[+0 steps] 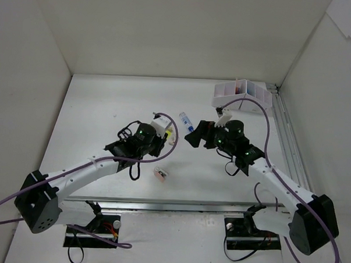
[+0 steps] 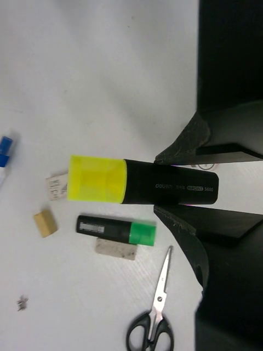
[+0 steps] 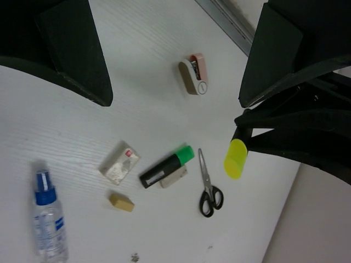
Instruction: Sort the stationery into containers
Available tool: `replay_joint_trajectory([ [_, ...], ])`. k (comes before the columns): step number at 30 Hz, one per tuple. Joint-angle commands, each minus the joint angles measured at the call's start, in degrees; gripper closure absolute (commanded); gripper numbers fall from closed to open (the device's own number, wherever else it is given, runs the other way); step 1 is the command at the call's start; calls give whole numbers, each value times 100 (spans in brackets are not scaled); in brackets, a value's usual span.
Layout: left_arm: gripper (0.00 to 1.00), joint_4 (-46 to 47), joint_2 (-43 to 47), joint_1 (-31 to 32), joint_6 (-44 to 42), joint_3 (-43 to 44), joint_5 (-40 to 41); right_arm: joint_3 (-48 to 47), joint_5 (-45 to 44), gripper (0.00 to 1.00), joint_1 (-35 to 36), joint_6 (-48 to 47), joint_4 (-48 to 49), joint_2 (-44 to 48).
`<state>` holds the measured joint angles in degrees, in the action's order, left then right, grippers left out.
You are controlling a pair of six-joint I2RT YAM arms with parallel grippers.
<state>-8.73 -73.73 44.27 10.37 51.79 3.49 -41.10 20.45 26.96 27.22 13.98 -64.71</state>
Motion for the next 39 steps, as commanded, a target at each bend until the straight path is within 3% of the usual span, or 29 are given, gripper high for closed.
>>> replay_joint_trajectory([
  [1,98,723,245,90,-193,7,65,58,217,2,300,1152,2053,-322],
  [6,98,1022,237,204,-246,24,-155,-29,-637,3,775,1698,2575,-824],
  [11,98,1084,122,257,-255,182,-137,-179,-1209,12,1126,1813,2575,-1210],
  [13,98,1163,105,257,-255,243,-190,-205,-1297,21,1171,1909,2575,-1377],
  [14,98,1189,105,310,-264,244,-234,-223,-1341,39,1162,1944,2575,-1404],
  [16,98,1303,122,310,-246,218,-261,-258,-1385,55,1197,1927,2575,-1466],
  [17,97,1347,122,310,-229,209,-278,-293,-1394,68,1224,1849,2575,-1466],
  [23,96,1523,-44,310,-158,235,-278,-451,-1385,94,1259,1383,2575,-1466],
  [27,92,1612,-106,310,-44,217,-217,-469,-1386,100,1163,1233,2566,-1378],
  [28,83,1594,-80,310,-35,209,-78,-452,-1368,100,1101,1215,2566,-1334],
  [30,56,1524,-1,310,-18,191,64,-399,-1342,100,961,1171,2557,-1255],
  [31,29,1497,95,310,17,174,221,-372,-1315,100,777,1084,2557,-1168],
  [34,1,1392,367,241,227,33,555,-407,-1551,100,373,507,2348,-887],
  [39,0,708,614,-522,1001,-99,627,-1022,-3208,100,-181,-637,1073,-360],
])
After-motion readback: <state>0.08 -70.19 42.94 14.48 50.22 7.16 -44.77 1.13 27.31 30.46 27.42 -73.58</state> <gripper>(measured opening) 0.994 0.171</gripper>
